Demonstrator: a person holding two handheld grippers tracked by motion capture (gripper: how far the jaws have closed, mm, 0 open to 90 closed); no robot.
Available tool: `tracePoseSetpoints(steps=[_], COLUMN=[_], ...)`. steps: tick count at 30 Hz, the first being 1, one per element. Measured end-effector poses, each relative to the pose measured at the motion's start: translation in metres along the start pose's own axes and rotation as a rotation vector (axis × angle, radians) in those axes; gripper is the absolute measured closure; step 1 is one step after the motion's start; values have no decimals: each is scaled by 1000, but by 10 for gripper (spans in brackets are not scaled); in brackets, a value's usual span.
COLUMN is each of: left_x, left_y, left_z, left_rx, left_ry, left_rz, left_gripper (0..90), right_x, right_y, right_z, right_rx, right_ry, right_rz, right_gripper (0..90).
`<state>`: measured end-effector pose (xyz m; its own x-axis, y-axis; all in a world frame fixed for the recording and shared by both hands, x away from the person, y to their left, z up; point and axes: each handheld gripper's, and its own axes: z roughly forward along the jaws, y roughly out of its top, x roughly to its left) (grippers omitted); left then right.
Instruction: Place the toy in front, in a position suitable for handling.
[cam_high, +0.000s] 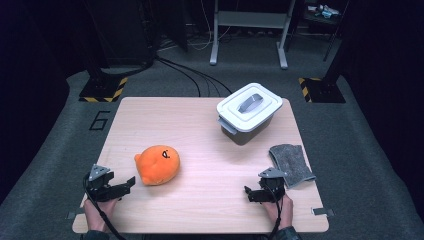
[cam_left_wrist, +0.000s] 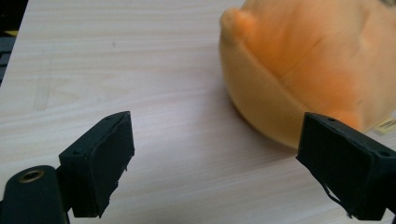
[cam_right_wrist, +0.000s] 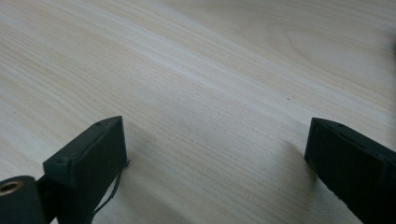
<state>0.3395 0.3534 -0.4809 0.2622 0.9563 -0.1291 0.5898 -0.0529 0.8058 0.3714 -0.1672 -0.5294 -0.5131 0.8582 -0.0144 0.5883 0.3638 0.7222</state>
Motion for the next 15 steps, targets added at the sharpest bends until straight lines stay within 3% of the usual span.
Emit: tracePoseSetpoints(steps=[6,15], left_x=[-12,-33], left_y=[17,37], left_z=[-2,10], left_rx=[-13,-13], left_ry=[-45,-70], left_rz=[23,72], left_gripper=[106,108], right_x=[0,0], right_y=[0,0], right_z=[0,0], right_rx=[-2,-2], right_ry=[1,2], right_rz=[0,0], right_gripper=[51,51])
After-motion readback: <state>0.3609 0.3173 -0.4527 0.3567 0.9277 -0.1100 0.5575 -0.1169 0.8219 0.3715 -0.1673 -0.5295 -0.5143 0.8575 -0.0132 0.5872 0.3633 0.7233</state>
